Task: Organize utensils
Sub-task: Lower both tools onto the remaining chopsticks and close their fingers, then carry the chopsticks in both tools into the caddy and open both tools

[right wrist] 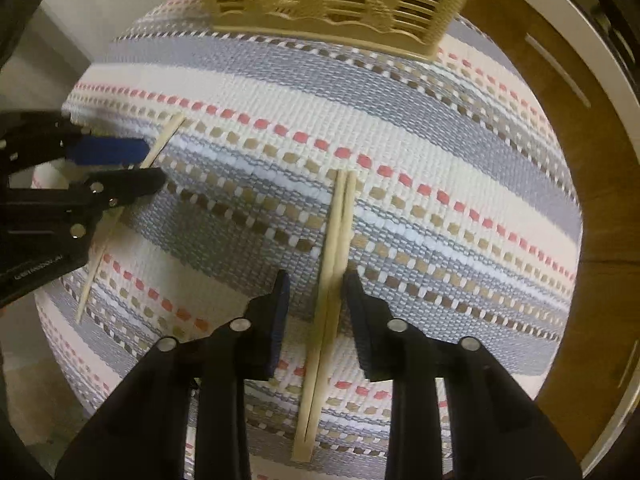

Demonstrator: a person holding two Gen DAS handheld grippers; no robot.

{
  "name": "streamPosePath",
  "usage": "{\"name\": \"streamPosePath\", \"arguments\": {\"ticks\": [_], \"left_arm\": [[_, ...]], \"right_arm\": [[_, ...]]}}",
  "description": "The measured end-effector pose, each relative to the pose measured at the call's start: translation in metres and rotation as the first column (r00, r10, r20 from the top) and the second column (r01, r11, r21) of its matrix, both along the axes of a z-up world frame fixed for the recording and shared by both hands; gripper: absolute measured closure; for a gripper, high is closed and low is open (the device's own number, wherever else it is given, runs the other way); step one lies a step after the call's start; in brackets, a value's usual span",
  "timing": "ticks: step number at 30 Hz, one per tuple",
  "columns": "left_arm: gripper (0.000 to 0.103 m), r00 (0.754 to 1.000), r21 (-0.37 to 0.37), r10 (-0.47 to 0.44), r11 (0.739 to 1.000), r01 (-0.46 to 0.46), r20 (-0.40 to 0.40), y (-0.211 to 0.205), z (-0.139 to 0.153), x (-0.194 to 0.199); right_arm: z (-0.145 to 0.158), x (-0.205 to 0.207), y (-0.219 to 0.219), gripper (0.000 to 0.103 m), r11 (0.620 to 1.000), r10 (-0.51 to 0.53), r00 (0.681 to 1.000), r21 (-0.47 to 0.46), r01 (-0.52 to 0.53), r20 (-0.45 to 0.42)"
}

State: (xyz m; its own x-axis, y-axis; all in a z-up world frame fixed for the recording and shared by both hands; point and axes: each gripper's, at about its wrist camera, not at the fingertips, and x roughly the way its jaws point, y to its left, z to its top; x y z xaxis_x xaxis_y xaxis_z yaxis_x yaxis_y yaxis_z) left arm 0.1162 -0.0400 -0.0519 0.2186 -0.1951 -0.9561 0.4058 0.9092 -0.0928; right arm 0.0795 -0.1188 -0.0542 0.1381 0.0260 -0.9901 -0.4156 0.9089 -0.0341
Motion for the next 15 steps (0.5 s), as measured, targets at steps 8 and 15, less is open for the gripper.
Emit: {"name": "streamPosePath", "arguments": {"ticks": [8,15], "left_arm": [[0.099,0.996,-0.034,0.038,0.999,-0.035,0.080,-0.001,-0.001,-0.004],[0.099,0.983,-0.186,0.077,0.982,-0.045,0.169,0.015,0.026,-0.018]], "right_arm": [[0.000,-0.011,0.009,0.093,0.999,0.027,0.999,0.043,-0.028,0.021],[0.035,-0.033,-0.014,0.093,0.988,0.012,0.992,0.153,-0.031,0.122]]}}
